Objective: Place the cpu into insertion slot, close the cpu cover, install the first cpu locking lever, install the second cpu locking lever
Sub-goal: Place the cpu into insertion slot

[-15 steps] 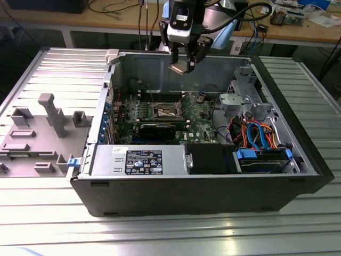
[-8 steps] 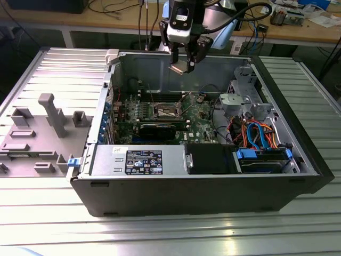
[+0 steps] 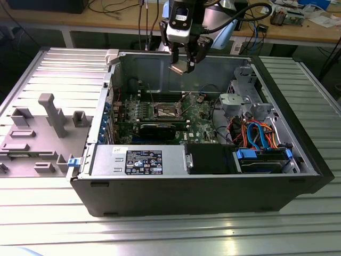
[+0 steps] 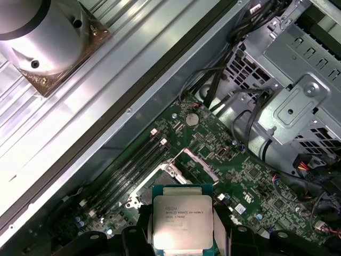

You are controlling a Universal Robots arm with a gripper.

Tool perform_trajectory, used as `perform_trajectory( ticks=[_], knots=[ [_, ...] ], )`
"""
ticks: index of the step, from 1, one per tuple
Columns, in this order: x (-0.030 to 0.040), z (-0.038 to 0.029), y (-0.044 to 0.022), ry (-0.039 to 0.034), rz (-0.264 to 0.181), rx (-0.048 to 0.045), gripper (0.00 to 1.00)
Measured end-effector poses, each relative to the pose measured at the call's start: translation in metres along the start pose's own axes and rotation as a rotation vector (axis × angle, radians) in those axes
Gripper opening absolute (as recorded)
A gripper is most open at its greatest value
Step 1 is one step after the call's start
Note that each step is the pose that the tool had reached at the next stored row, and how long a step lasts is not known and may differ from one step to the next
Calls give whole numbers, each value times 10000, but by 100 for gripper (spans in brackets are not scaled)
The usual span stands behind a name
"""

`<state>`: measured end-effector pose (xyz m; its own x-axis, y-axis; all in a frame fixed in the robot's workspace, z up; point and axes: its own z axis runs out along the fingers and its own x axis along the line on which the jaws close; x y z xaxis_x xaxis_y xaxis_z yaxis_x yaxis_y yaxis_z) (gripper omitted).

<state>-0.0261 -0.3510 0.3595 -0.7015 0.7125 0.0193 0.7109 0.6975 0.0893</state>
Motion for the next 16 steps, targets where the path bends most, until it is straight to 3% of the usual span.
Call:
perform_trajectory(
  ticks=[16],
  knots=[
    [0,0,0,-38,417,-8,54]
  ],
)
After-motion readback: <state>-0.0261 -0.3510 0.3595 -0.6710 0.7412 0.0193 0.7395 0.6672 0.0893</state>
